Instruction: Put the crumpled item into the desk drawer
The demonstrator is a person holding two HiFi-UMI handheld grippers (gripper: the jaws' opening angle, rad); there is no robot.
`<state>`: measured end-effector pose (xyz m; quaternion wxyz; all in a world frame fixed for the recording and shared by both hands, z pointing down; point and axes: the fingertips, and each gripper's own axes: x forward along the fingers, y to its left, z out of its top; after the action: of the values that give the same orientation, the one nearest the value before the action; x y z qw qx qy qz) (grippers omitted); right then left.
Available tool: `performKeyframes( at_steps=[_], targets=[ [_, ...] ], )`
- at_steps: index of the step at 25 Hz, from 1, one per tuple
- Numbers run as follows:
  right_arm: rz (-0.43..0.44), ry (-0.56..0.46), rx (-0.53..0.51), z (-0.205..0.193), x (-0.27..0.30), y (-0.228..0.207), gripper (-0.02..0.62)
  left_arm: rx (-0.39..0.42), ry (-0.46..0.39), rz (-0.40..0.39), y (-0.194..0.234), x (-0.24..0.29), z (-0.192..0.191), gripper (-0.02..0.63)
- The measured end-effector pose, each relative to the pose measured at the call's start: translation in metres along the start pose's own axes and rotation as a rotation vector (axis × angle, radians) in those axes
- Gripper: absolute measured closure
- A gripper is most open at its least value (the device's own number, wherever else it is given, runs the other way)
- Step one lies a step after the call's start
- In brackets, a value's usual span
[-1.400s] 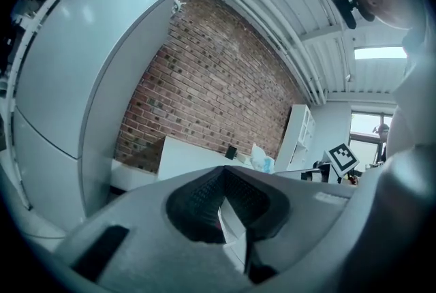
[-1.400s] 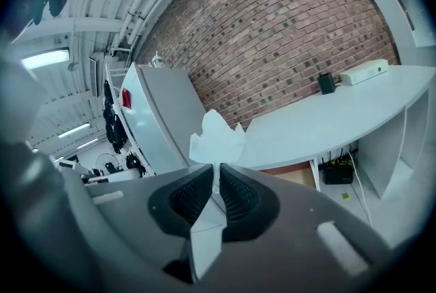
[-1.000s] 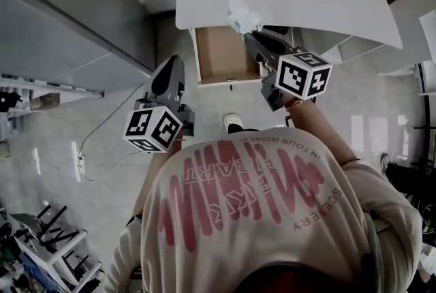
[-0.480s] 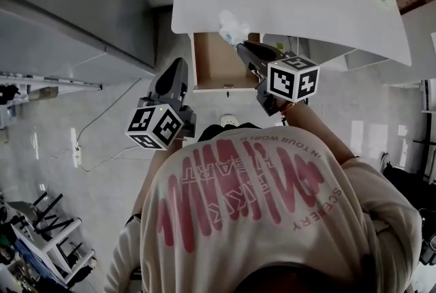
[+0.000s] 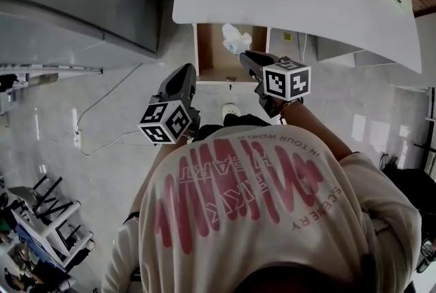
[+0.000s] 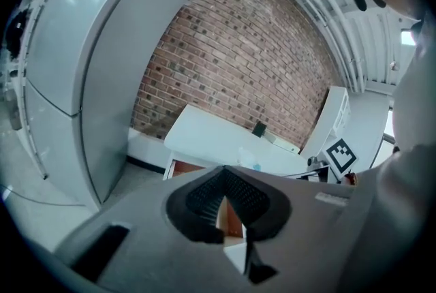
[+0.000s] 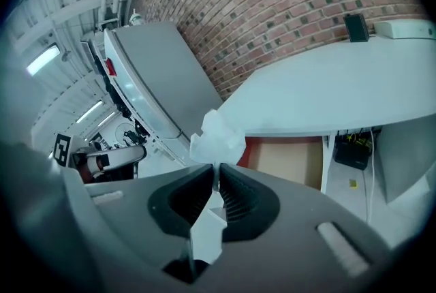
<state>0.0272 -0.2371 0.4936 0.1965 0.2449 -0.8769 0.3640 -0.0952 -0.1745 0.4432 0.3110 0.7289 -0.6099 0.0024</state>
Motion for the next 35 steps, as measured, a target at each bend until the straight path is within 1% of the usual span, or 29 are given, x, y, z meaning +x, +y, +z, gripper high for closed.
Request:
performKeyframes(
  at_steps=[8,17,23,27,35],
  targets=[
    [-0.023,0.131,0.063,-0.04,0.033,-0.025,0.546,-0.044,0.111,0.045,0.026,0.012,-0.036,0.603],
    [-0.067,0.229,0.093,-0.069,0.069,-0.064,0.546,-0.106,0.213,0.086,0.058,0.026,-0.073,0.601],
    [-0.112,0.284,0.095,-0.082,0.082,-0.084,0.546,-0.144,0.251,0.101,0.072,0.027,-0.089,0.601],
    [-0.14,0.333,0.082,-0.094,0.097,-0.098,0.546,-0.154,0.278,0.105,0.082,0.026,-0.097,0.603],
    [-0.16,0.464,0.027,-0.116,0.131,-0.112,0.546,-0.169,0.289,0.136,0.103,0.018,-0.096,0.601]
  ],
)
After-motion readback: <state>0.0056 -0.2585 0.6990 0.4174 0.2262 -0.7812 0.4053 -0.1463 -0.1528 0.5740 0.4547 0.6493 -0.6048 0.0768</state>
